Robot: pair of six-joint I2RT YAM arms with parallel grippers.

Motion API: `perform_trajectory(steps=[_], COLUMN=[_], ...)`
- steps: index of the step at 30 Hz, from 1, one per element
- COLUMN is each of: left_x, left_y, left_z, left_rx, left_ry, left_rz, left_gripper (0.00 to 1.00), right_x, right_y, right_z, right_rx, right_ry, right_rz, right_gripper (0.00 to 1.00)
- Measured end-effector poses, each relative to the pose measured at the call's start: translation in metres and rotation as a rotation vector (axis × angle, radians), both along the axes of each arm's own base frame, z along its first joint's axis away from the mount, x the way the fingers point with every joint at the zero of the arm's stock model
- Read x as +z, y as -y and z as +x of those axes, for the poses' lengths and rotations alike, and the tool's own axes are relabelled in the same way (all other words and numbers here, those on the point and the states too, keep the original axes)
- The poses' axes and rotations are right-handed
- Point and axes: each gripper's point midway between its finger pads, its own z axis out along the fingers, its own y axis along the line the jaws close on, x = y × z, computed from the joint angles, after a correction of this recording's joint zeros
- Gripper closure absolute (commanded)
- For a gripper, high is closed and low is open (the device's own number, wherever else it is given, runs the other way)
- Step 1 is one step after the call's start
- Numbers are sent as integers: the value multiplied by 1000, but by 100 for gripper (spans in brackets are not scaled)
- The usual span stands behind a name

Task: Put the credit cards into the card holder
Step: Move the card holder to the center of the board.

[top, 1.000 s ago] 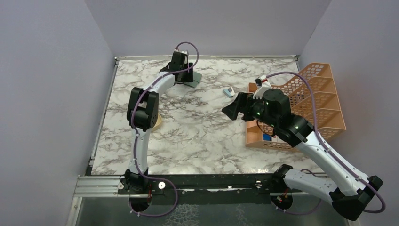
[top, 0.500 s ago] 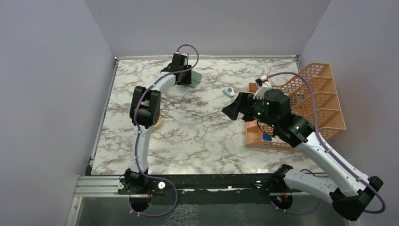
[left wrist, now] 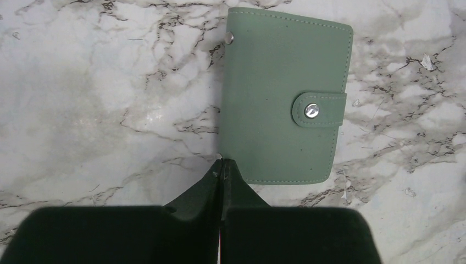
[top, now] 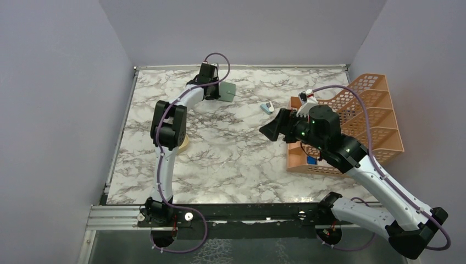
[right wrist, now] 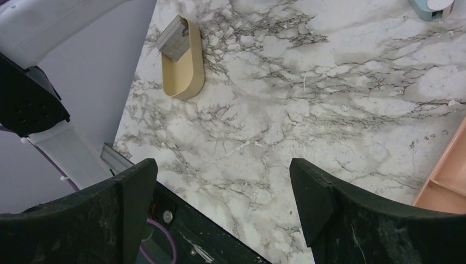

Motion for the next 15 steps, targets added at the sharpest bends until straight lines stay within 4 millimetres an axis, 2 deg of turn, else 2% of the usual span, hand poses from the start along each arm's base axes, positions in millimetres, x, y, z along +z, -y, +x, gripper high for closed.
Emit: perform_trajectory(steps=[4, 8, 15], left_x=[0, 1, -3], left_y=[2, 6, 5], left_z=[-10, -33, -95], left_rx=[-2, -6, 5], left_ry=[-24, -80, -204], left_rz=[-34, -79, -139], left_gripper=[100, 100, 100], right_x=[-7, -9, -12], right_y=[-1, 0, 1], right_z=[-2, -2, -5], right_rx=[5, 5, 2], right_ry=[-18, -23, -30], right_rz=[-2, -5, -3], right_gripper=[9, 10, 11])
